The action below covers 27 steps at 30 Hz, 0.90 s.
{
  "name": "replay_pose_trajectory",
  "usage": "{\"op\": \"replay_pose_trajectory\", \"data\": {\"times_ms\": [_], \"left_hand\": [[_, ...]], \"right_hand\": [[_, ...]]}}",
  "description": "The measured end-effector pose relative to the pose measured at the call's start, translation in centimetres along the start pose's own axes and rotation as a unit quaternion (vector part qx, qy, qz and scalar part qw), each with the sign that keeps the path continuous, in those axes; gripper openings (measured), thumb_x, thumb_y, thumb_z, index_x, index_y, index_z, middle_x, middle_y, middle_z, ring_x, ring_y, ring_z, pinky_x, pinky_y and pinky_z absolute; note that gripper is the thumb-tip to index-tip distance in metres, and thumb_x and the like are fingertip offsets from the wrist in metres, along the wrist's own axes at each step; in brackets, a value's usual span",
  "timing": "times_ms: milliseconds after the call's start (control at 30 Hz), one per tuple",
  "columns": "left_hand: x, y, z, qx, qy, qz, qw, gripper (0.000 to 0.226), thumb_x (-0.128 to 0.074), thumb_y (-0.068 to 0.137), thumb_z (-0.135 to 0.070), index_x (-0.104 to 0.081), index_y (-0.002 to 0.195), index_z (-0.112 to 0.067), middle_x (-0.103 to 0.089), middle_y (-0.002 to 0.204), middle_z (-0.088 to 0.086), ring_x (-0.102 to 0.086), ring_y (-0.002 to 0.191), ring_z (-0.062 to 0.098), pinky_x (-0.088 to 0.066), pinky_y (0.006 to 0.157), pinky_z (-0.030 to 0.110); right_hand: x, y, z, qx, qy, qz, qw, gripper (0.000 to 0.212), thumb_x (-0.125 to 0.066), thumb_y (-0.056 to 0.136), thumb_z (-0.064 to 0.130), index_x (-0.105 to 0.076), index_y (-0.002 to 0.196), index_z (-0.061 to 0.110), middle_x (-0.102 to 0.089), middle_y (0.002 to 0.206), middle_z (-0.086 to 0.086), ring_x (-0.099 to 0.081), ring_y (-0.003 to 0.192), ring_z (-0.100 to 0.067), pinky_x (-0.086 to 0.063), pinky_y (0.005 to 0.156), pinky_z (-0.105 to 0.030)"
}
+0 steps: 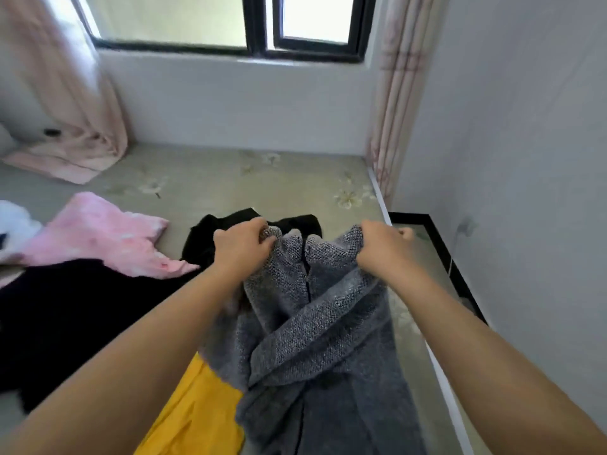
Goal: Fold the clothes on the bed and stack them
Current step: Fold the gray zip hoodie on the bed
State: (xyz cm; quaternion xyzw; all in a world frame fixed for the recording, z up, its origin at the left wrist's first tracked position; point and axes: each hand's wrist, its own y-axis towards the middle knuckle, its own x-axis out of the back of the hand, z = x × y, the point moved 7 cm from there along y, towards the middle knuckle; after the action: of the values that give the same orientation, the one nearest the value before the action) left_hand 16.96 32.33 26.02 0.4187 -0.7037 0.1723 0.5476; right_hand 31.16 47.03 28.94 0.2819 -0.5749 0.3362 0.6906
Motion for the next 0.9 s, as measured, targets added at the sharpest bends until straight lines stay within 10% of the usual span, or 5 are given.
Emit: {"op": "replay_pose_trajectory", "data": {"times_ms": [300, 467, 633, 900], "left_hand": [[27.2, -15.9, 2.0, -0.108, -0.005, -0.316, 0.943, 0.023, -0.051, 0.092, -0.028, -0.063, 0.099, -0.010, -0.061, 0.086, 0.012, -0.054, 0.087, 0.028, -0.007, 0.066, 0.028], [36.6, -21.7, 1.6, -0.117, -0.021, -0.384, 0.915, 0.021, -0.052, 0.091, -0.021, -0.063, 0.098, -0.004, -0.055, 0.089, 0.019, -0.047, 0.092, 0.033, -0.025, 0.076, 0.037], [43.2, -26.5, 1.7, -0.118, 0.014, -0.412, 0.904, 0.022, -0.050, 0.093, -0.019, -0.062, 0.102, -0.002, -0.051, 0.092, 0.024, -0.044, 0.092, 0.035, -0.034, 0.075, 0.043], [46.5, -34.6, 3.9, -0.109, 0.116, -0.440, 0.884, 0.020, -0.057, 0.089, -0.015, -0.063, 0.091, 0.004, -0.055, 0.086, 0.029, -0.049, 0.088, 0.045, -0.035, 0.071, 0.048]], "right_hand": [[16.4, -19.6, 11.6, 0.066, 0.019, -0.358, 0.931, 0.032, -0.048, 0.073, -0.006, -0.063, 0.095, 0.012, -0.064, 0.095, -0.004, -0.056, 0.094, -0.024, -0.018, 0.090, -0.035], [22.8, -28.5, 14.5, 0.123, -0.010, -0.493, 0.861, 0.035, -0.058, 0.050, -0.024, -0.066, 0.071, 0.002, -0.062, 0.064, -0.011, -0.061, 0.061, -0.028, -0.029, 0.077, -0.037], [26.1, -33.5, 15.9, 0.187, -0.028, -0.482, 0.856, 0.043, -0.065, 0.038, -0.025, -0.066, 0.072, 0.000, -0.065, 0.065, -0.012, -0.064, 0.060, -0.028, -0.015, 0.062, -0.030], [26.0, -36.0, 18.0, 0.278, 0.102, -0.329, 0.896, 0.025, -0.059, 0.079, -0.006, -0.066, 0.102, -0.001, -0.067, 0.102, -0.017, -0.060, 0.098, -0.031, -0.040, 0.089, -0.033]]}}
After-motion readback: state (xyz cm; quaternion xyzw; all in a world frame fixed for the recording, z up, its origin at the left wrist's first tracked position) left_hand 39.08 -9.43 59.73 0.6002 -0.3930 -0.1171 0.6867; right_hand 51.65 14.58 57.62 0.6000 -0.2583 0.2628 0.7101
